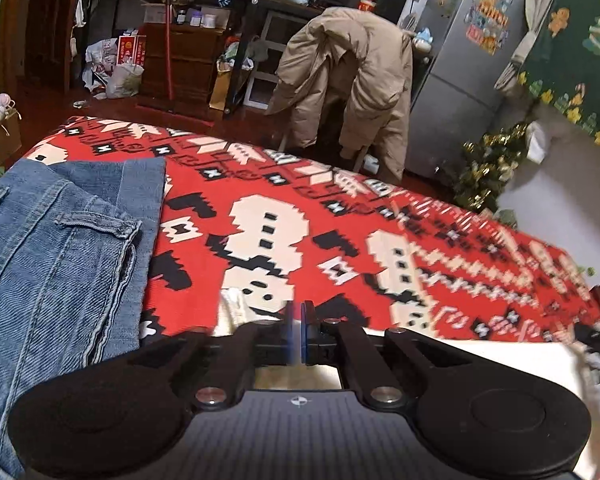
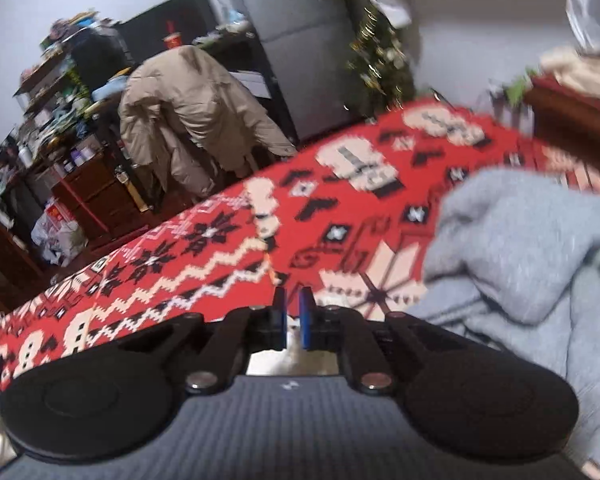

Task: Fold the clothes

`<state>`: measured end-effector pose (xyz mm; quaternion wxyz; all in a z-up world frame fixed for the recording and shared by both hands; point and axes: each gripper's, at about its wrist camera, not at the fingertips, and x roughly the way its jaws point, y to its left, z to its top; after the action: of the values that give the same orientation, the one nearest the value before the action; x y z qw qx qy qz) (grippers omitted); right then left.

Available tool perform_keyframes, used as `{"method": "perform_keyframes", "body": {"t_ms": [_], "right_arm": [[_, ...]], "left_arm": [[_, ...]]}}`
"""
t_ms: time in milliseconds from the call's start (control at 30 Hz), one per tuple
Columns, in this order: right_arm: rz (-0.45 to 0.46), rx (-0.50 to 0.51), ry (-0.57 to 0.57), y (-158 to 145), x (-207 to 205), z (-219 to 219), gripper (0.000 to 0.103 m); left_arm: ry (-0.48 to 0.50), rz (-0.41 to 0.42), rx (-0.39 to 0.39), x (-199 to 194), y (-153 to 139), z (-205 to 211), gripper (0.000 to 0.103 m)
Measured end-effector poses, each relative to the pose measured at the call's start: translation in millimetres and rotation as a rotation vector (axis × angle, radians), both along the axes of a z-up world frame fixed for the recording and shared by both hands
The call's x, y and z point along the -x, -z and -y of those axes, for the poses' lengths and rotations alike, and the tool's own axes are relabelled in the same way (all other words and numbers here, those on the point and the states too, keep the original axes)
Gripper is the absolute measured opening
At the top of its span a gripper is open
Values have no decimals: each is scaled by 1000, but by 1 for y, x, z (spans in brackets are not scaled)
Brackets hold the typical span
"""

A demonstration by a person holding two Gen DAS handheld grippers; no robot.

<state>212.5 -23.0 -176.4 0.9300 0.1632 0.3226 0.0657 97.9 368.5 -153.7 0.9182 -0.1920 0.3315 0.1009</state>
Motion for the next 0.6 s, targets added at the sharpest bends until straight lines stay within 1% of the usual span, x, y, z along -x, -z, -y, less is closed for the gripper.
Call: {"method": "perform_keyframes", "body": {"t_ms": [33, 100, 133, 167, 267, 300, 367, 467, 567, 600], "right_arm": [[-2, -22, -27, -1, 1, -3, 8], [-15, -55, -84, 0, 3, -12, 8], [-21, -55, -110, 0, 4, -18, 8], [-27, -48, -135, 2, 6, -25, 8], [-37, -9, -198, 6, 11, -40, 8], [-33, 10, -213, 7, 13, -42, 8], [-25, 49, -245, 9, 16, -44, 6], [-21, 78, -219, 10, 17, -36, 2], [-26, 87, -194, 7, 17, -27, 1], [-25, 98, -184, 5, 17, -24, 1]], "left_arm": [[9, 5, 8, 0, -2, 2, 4], [33, -6, -5, -4, 1, 8, 4], [45, -12, -12, -6, 3, 11, 5], [52, -29, -38, -8, 7, 14, 5], [61, -33, -64, -8, 12, 13, 3], [57, -35, -57, -8, 11, 10, 3], [29, -47, -91, -9, 9, 6, 3], [0, -55, -101, -3, 11, -8, 3], [-10, -56, -62, 2, 11, -18, 3], [-3, -64, -81, 1, 9, -15, 3]]}}
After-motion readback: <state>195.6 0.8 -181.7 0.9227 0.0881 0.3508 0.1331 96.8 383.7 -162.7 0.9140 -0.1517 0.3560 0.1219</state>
